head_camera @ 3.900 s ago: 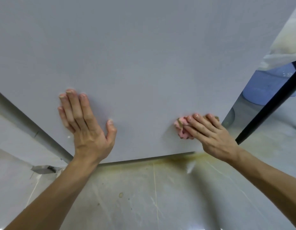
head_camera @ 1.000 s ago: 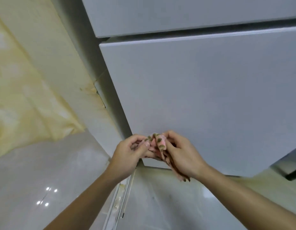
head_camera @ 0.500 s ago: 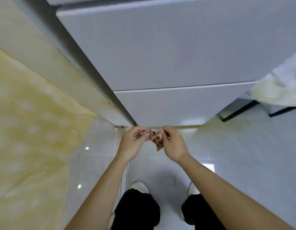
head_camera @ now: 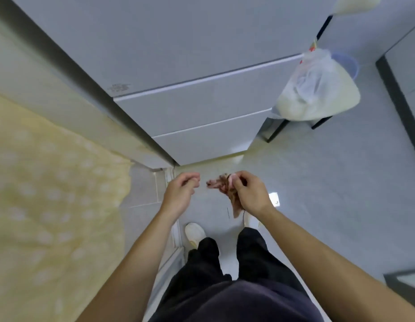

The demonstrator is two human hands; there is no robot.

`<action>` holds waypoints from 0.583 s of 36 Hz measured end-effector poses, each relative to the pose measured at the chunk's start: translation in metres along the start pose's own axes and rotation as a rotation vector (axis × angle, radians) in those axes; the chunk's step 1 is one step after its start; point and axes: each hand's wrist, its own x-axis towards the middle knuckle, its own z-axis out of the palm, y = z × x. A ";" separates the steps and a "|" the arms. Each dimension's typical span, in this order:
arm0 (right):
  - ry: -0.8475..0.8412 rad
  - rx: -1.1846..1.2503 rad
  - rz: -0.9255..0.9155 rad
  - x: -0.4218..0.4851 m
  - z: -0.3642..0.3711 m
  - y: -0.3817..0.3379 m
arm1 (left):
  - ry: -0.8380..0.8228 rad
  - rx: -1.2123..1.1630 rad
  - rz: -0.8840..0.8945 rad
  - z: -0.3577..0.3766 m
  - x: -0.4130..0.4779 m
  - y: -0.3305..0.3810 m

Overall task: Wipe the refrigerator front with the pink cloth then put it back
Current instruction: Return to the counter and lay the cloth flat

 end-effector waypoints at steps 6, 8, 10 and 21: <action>0.179 0.127 0.030 -0.038 -0.025 0.004 | -0.048 0.027 -0.002 -0.002 -0.016 0.001; 0.234 0.170 0.046 -0.048 -0.035 0.015 | -0.077 0.028 -0.019 0.003 -0.019 -0.001; 0.286 0.217 0.083 -0.057 -0.046 0.027 | -0.117 0.058 -0.026 0.012 -0.019 0.000; 0.590 0.536 0.134 -0.109 -0.132 0.100 | -0.201 0.074 0.044 0.106 -0.012 0.065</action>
